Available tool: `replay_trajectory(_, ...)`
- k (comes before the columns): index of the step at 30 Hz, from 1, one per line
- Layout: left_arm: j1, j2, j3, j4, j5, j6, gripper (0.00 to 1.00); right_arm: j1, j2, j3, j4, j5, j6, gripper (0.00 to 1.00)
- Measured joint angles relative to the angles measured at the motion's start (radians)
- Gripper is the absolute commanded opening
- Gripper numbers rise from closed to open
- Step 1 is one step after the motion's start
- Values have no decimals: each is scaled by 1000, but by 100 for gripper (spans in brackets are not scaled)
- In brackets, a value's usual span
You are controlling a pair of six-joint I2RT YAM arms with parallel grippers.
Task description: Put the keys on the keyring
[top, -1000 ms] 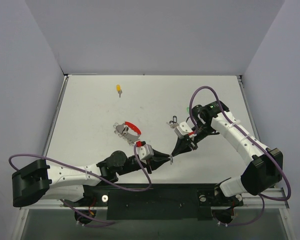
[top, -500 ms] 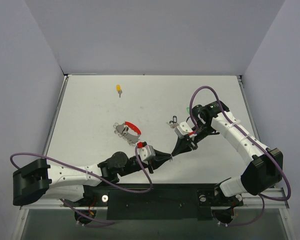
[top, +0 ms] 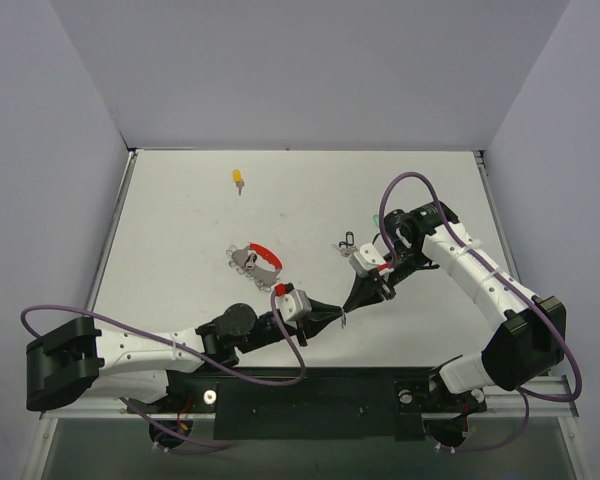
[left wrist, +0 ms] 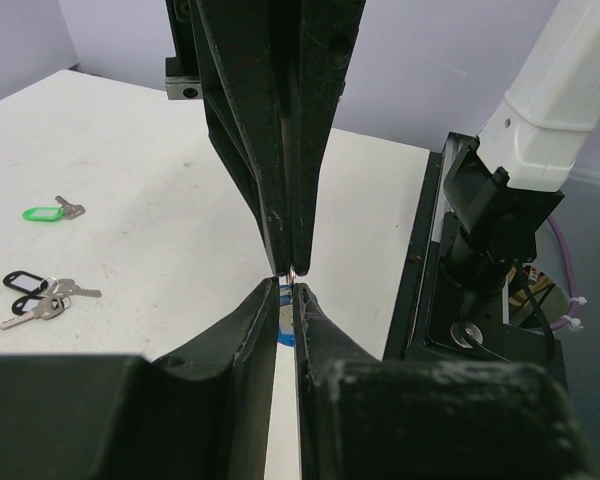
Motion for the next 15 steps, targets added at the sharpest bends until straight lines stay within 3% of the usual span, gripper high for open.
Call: replay_trajectory(15, 0, 5, 0, -6, -10, 0, 19, 0, 0, 0, 0, 0, -10, 0)
